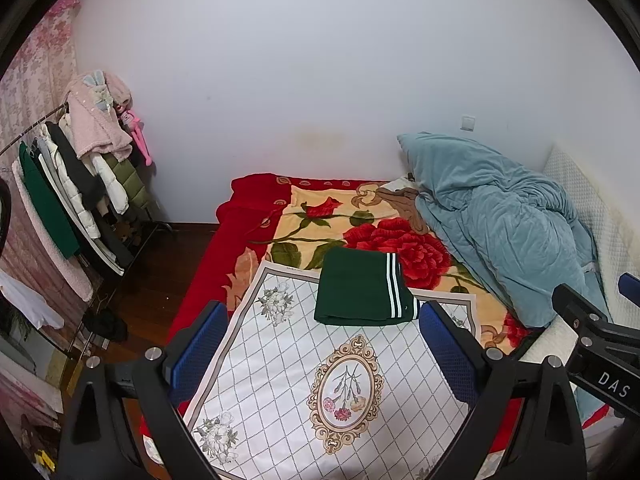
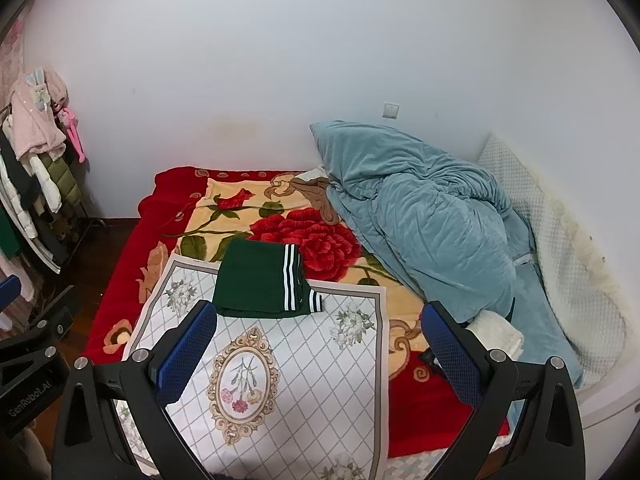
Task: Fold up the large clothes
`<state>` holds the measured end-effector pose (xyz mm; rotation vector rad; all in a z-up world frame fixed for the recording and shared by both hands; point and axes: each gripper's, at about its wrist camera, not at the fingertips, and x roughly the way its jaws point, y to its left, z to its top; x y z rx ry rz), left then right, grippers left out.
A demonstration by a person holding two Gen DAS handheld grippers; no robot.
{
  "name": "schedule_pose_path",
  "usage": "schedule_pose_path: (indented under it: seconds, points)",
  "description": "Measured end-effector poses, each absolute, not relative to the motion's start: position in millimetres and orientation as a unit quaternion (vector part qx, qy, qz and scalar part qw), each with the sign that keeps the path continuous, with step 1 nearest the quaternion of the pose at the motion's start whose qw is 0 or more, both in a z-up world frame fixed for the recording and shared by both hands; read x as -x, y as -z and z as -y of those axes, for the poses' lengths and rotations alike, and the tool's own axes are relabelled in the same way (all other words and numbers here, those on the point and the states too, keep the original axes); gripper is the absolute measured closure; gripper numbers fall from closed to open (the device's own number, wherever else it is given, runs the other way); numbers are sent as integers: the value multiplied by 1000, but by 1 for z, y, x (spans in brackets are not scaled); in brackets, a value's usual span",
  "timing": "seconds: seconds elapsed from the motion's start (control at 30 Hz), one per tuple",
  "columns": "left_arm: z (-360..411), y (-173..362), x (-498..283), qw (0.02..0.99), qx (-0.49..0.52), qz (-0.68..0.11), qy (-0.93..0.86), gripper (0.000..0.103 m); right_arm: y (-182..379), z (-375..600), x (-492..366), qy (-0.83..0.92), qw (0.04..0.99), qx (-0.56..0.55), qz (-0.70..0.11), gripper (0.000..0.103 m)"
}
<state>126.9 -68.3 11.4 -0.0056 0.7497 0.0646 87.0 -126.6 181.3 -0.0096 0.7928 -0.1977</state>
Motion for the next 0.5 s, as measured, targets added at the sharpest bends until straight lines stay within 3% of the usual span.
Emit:
schedule_pose_path:
  seconds: [0.5]
  points:
    - [67, -12, -128, 930, 3, -366, -29, 6, -182, 125, -85, 97, 918, 2, -385, 0]
